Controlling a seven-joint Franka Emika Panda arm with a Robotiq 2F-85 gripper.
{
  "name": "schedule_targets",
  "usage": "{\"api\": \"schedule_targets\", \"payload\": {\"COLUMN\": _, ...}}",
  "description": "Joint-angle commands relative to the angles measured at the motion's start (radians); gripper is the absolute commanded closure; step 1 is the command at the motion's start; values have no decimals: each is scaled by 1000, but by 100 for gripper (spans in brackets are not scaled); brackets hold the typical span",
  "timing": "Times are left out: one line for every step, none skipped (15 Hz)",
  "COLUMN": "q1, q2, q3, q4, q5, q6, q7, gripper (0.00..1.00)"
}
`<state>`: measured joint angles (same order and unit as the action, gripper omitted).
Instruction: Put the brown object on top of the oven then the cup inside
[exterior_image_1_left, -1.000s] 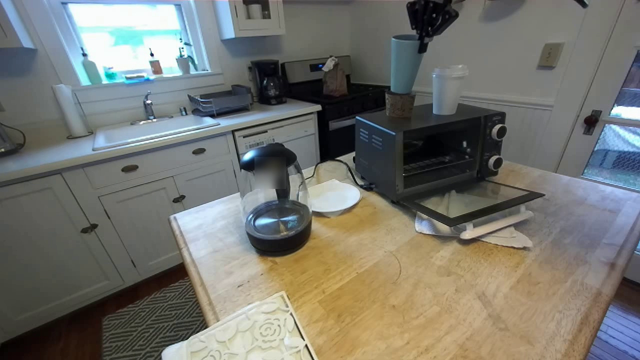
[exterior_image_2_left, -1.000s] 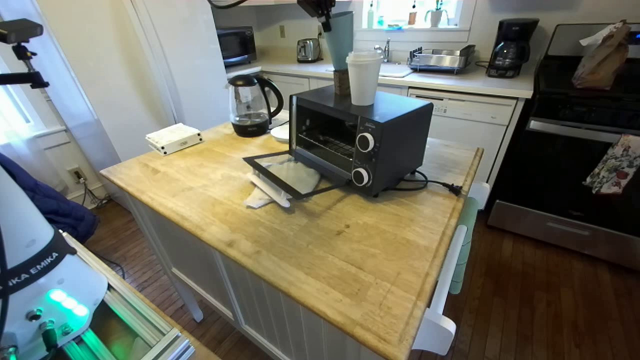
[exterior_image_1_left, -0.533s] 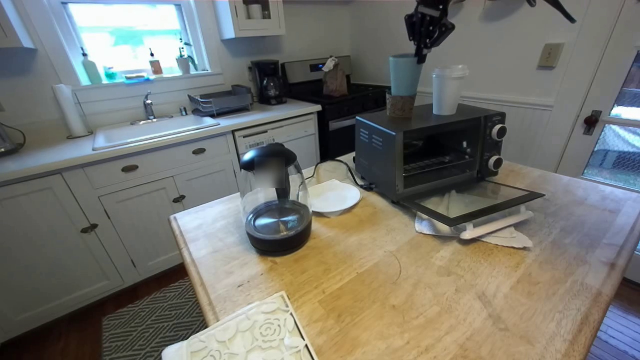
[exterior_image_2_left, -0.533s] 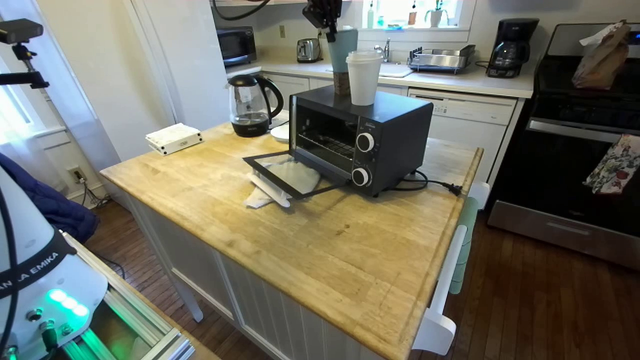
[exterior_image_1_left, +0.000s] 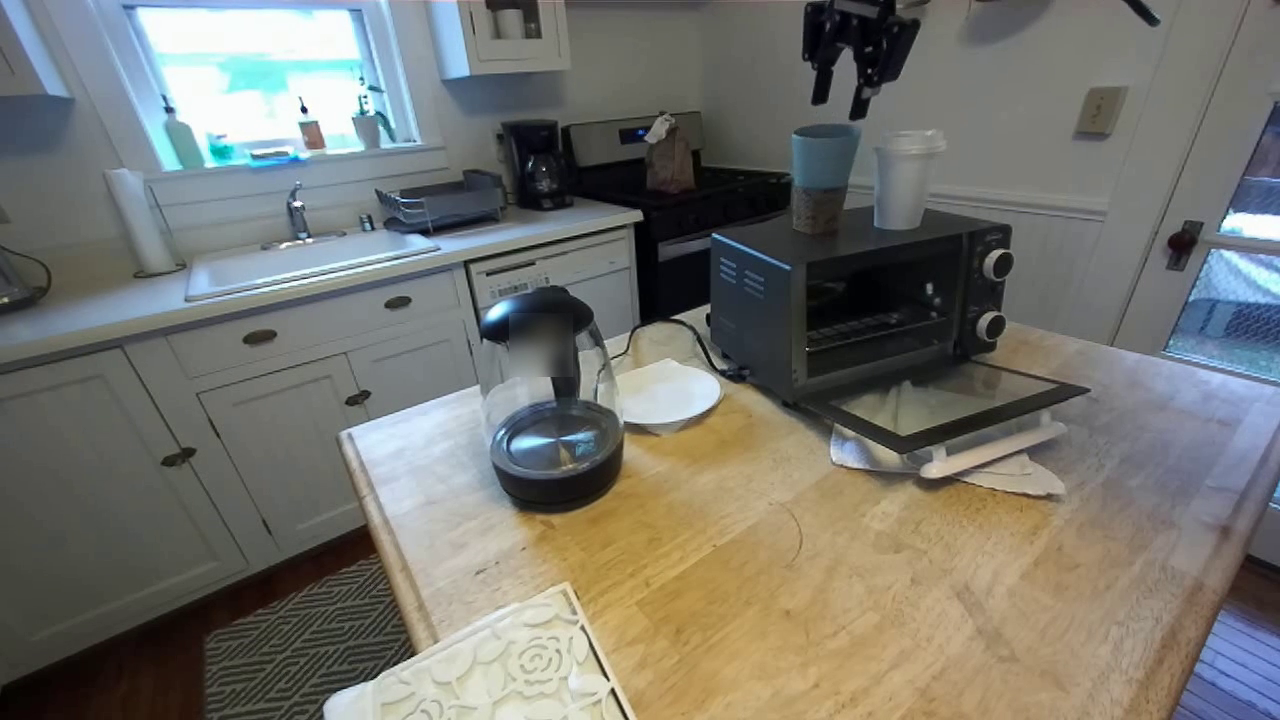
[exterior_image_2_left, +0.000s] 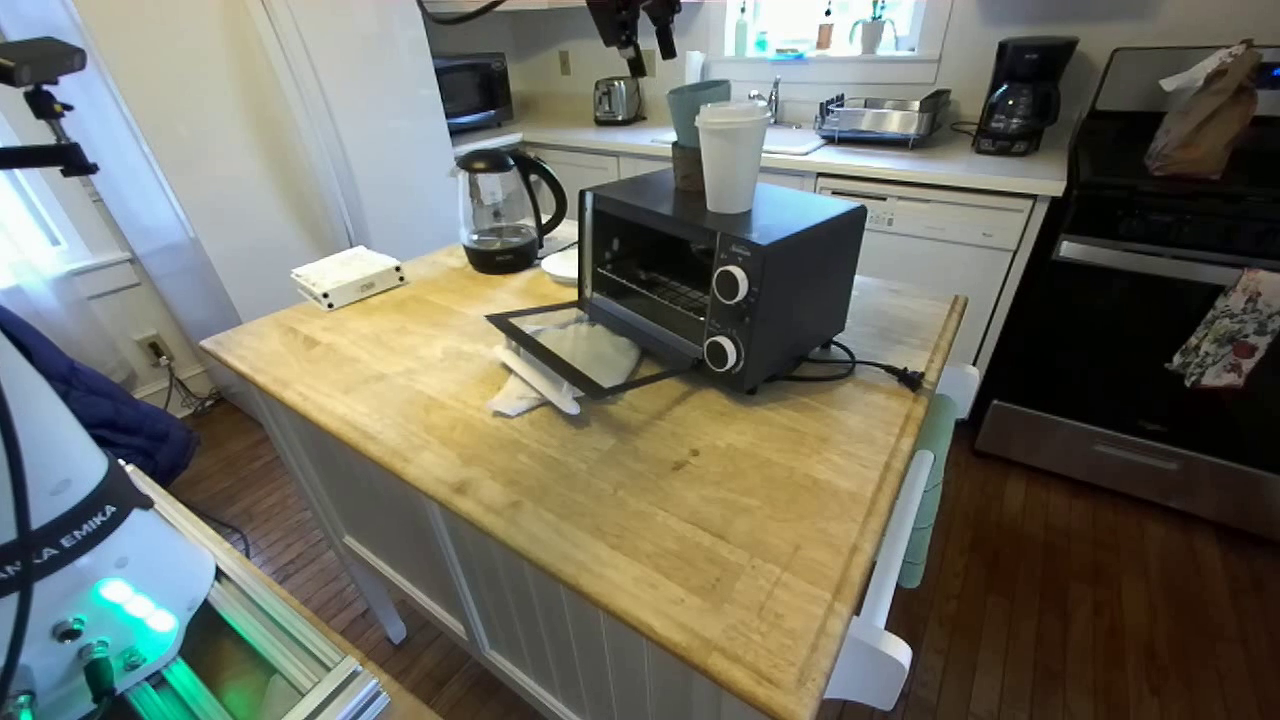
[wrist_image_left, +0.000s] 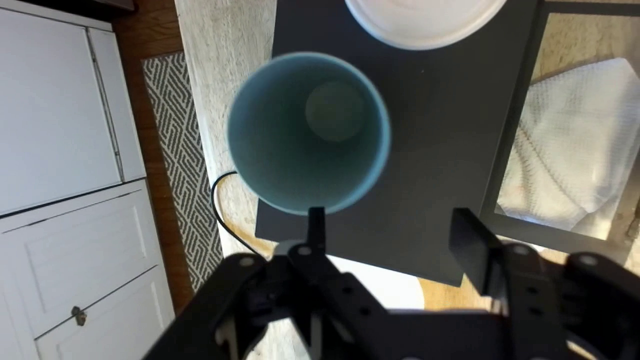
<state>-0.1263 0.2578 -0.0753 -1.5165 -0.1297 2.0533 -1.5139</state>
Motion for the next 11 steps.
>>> {"api": "schedule_targets", "payload": {"q1": 6, "q2": -67, "q3": 19, "q4": -7, "q5": 2, "q6": -35, "q7": 11, "gripper": 2}}
{"api": "schedule_targets", "payload": {"q1": 10, "q2": -87, "q3": 21, "q4": -16, "q5": -2, "q6": -34, "q7": 21, "gripper": 1}}
{"api": "schedule_targets", "payload": {"q1": 12, "q2": -105, "q3": 24, "q4": -21, "q5": 5, "q6": -39, "q7": 22, "gripper": 0}}
{"api": "schedule_targets", "payload": {"q1": 16, "q2": -129, "q3": 27, "q4": -31, "q5": 10, "q6": -42, "q7": 29, "gripper": 0}}
{"api": "schedule_targets", "payload": {"q1": 20, "q2": -161, "q3": 33, "q4": -52, "q5": 25, "q6": -38, "q7": 36, "gripper": 0}}
{"api": "schedule_targets", "payload": {"q1": 23, "q2": -185, "q3": 37, "q4": -66, "q5": 44, "q6": -34, "q7": 42, "gripper": 0}}
{"api": "schedule_targets", "payload": {"q1": 25, "q2": -223, "q3": 48, "q4": -96, "q5": 94, "q6": -23, "q7": 32, "gripper": 0}}
{"api": "schedule_targets", "payload": {"q1": 28, "q2": -254, "q3": 57, "q4": -123, "q5": 156, "q6": -10, "q7": 13, "gripper": 0}}
{"api": "schedule_targets", "payload": {"q1": 36, "q2": -293, "q3": 66, "q4": -162, "q5": 223, "q6": -1, "q7": -6, "gripper": 0}}
{"api": "schedule_targets", "payload": {"q1": 35, "q2": -194, "q3": 46, "q4": -50, "q5": 138, "q6": -32, "q7": 20, "gripper": 0}}
{"api": "schedule_targets", "payload": {"q1": 42, "q2": -214, "q3": 49, "q4": -62, "q5": 148, "q6": -33, "q7": 20, "gripper": 0}}
